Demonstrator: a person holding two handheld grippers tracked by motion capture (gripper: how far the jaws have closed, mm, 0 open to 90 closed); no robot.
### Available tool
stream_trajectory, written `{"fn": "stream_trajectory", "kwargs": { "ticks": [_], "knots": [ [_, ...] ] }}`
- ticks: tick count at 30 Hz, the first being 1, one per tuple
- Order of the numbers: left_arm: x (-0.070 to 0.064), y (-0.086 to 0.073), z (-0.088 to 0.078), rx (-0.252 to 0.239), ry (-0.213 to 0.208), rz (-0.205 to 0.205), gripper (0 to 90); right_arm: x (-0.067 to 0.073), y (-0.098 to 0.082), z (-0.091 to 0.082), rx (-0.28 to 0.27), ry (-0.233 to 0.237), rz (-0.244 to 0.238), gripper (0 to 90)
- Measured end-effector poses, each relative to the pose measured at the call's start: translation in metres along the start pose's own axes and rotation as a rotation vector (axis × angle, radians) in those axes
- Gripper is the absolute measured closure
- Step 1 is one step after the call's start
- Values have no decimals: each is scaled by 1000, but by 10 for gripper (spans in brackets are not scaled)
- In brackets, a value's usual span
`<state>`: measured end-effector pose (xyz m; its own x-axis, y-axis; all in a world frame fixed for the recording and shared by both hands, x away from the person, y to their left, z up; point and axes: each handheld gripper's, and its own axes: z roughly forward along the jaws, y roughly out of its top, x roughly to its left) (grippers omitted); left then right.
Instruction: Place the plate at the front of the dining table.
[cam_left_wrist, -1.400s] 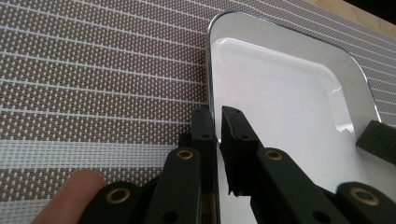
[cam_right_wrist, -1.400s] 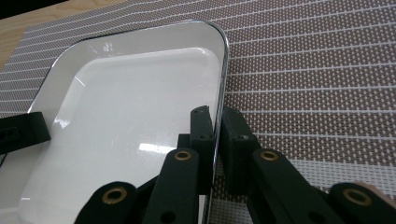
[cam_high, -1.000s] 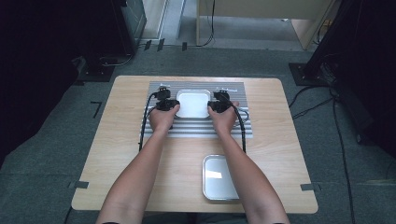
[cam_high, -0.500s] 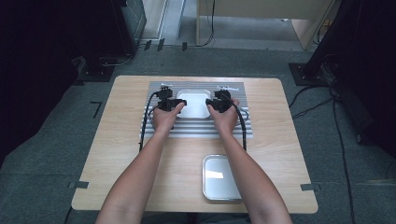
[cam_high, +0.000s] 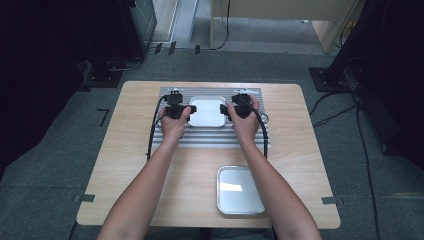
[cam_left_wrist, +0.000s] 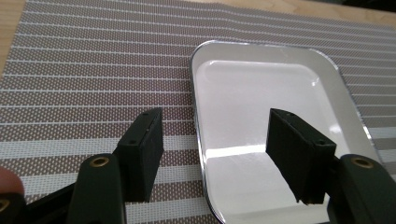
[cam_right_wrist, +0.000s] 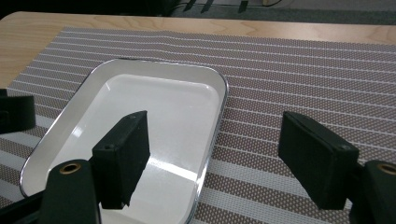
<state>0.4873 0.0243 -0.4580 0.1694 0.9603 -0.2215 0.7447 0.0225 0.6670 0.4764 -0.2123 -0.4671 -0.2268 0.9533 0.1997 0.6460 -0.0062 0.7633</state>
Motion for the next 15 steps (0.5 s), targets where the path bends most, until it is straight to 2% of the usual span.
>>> {"fn": "stream_trajectory", "kwargs": {
  "ticks": [1, 3, 6, 9, 11, 13, 15],
  "knots": [
    [0, 0, -7, -13, -13, 12, 357, -3, 0, -5, 3, 17, -8, 259],
    [0, 0, -9, -17, -10, 21, 349, -5, -1, -7, 4, 28, -16, 249],
    [0, -2, -17, -40, -21, 61, 303, -10, -3, -13, 9, 22, -25, 244],
    [-1, -5, -22, -44, -42, 82, 278, -19, -6, -20, 1, 20, -3, 239],
    [-2, -8, -27, -47, -30, 95, 270, -28, -8, -27, 2, 34, 21, 237],
    [-2, -9, -29, -49, -30, 97, 267, -31, -9, -29, 5, 32, 29, 233],
    [0, -11, -33, -53, -61, 84, 248, -38, -11, -38, 5, 32, 34, 232]
  ]
}}
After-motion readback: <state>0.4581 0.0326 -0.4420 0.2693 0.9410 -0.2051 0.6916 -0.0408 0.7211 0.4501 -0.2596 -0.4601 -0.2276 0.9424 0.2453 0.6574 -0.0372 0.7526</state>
